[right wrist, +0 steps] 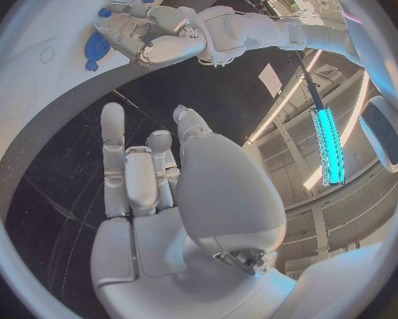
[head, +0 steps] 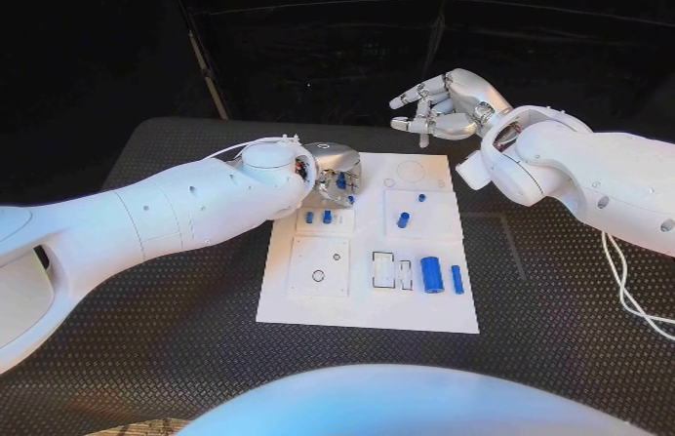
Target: Assemble the parts on the task board
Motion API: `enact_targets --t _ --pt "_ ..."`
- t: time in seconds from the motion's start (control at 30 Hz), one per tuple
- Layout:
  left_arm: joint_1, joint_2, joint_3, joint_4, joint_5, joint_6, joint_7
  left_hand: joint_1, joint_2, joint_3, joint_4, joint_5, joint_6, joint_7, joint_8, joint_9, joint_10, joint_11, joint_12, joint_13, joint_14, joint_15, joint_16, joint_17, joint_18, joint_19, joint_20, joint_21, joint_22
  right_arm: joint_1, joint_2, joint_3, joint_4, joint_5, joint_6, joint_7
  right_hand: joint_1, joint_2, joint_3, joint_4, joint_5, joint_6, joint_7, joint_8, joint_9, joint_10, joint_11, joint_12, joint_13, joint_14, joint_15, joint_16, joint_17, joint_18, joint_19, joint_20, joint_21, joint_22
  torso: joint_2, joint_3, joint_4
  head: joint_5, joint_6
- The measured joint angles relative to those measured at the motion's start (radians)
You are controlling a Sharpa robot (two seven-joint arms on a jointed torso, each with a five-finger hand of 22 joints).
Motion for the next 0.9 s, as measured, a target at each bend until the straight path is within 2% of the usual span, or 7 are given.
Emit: enact_targets --t 0.5,0.73,0.77,0.8,0.9 --pt "0.003 0.012 0.000 -0.014 -0.011 0.037 -0.009 0.000 0.000 0.028 0.003 0.000 0.029 0.003 -0.004 -0.008 0.036 -0.007 -0.017 -0.003 0.002 -0.005 0.008 -0.007 0.000 0.003 -0.003 0.021 0.027 0.000 0.003 0.000 -0.001 0.000 0.001 0.001 0.000 0.000 0.000 0.000 0.005 0.000 0.000 0.000 0.000 0.000 0.000 0.000 0.001 0.000 0.000 0.000 0.000 0.000 0.000 0.000 0.000 0.000 0.000 0.0003 0.0008 0.000 -0.003" --pt "0.006 0.017 -0.004 -0.015 -0.013 0.050 -0.008 -0.005 0.005 0.041 0.008 0.000 0.039 0.007 -0.004 -0.011 0.048 -0.009 -0.023 -0.003 0.000 -0.007 0.012 -0.009 0.000 0.003 -0.003 0.027 0.035 0.000 0.004 0.000 -0.002 0.000 0.001 0.001 0.000 0.000 0.000 0.000 0.005 0.000 0.000 0.000 0.000 0.000 0.000 0.000 0.001 0.000 0.000 0.000 0.000 0.000 0.000 0.000 0.000 0.000 0.000 0.0003 0.0008 0.000 -0.005" --pt "0.007 0.018 -0.004 -0.015 -0.013 0.050 -0.008 -0.005 0.005 0.041 0.008 0.000 0.041 0.005 -0.004 -0.011 0.050 -0.010 -0.024 -0.003 0.000 -0.007 0.012 -0.011 -0.003 0.003 -0.003 0.030 0.036 0.000 0.005 0.000 -0.002 0.000 0.001 0.001 0.000 0.000 0.000 0.000 0.005 0.000 0.000 0.000 0.000 0.000 0.000 0.000 0.001 0.000 0.000 0.000 0.000 0.000 0.000 0.000 0.000 0.000 0.000 0.0003 0.0008 0.000 -0.005" --pt "0.007 0.018 -0.005 -0.015 -0.013 0.052 -0.008 -0.005 0.005 0.043 0.010 0.000 0.043 0.003 -0.004 -0.012 0.054 -0.010 -0.027 -0.003 0.000 -0.007 0.012 -0.011 -0.014 0.003 -0.003 0.033 0.038 0.000 0.005 0.000 -0.002 0.000 0.001 0.001 0.000 0.000 0.000 0.000 0.005 0.000 0.000 0.000 0.000 0.000 0.000 0.000 0.001 0.000 0.000 0.000 0.000 0.000 0.000 0.000 0.000 0.000 0.000 0.0003 0.0008 0.000 -0.005" --pt "0.007 0.019 -0.006 -0.015 -0.013 0.053 -0.007 -0.005 0.005 0.044 0.011 0.000 0.043 0.003 -0.008 -0.012 0.055 -0.009 -0.029 -0.003 0.000 -0.007 0.012 -0.012 -0.015 0.003 -0.003 0.033 0.040 0.000 0.005 0.000 -0.002 0.000 0.002 0.002 -0.004 0.004 0.000 0.000 0.005 0.000 0.000 0.004 0.000 0.000 0.000 0.000 0.003 0.000 0.000 0.000 0.002 0.000 0.000 0.000 0.000 0.000 -0.001 0.0002 0.0011 0.001 -0.005"
